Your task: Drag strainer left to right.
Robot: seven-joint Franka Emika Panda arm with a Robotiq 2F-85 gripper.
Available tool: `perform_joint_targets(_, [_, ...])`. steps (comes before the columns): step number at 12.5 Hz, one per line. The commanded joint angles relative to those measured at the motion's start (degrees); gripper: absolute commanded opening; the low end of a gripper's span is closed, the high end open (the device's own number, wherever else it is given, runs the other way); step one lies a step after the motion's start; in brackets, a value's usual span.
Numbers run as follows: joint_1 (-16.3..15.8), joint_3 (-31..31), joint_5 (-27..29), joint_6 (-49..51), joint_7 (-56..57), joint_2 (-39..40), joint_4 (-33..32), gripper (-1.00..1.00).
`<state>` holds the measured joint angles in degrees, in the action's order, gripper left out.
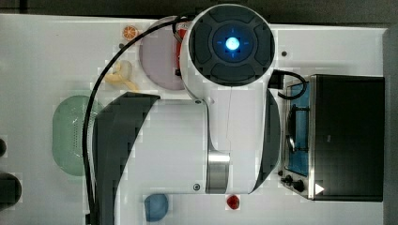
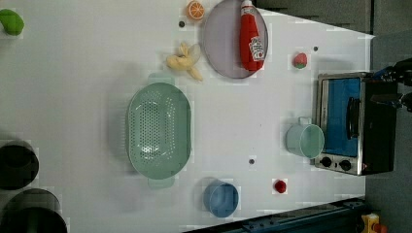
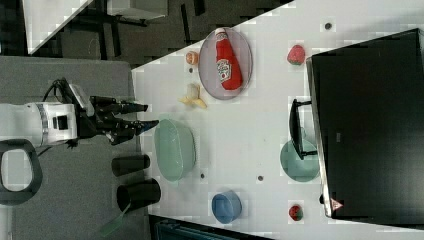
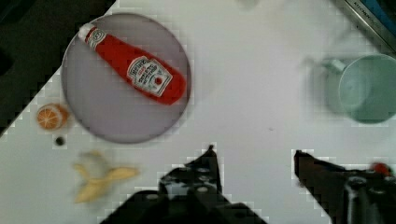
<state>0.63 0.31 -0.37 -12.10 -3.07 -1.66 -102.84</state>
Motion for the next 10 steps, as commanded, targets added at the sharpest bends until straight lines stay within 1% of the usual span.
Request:
perform_joint_targets(1, [0.8, -1.4, -1.2, 6.3, -3.9, -22.5, -13.2, 0.59])
perform_joint_targets(3, [0.5, -0.3, -0.7, 6.3, -4.0, -22.3, -13.2, 0.99])
perform_joint_targets(6, [-1.5, 5.3, 2.4, 6.2, -4.4, -20.8, -13.6, 1.00])
perform_joint_targets(8, [-2.6, 11.4, 2.8, 6.2, -6.5, -18.5, -14.0, 1.00])
perform_joint_targets(10, [-2.9, 18.0, 2.8, 5.8, -12.3, -15.0, -14.1, 1.00])
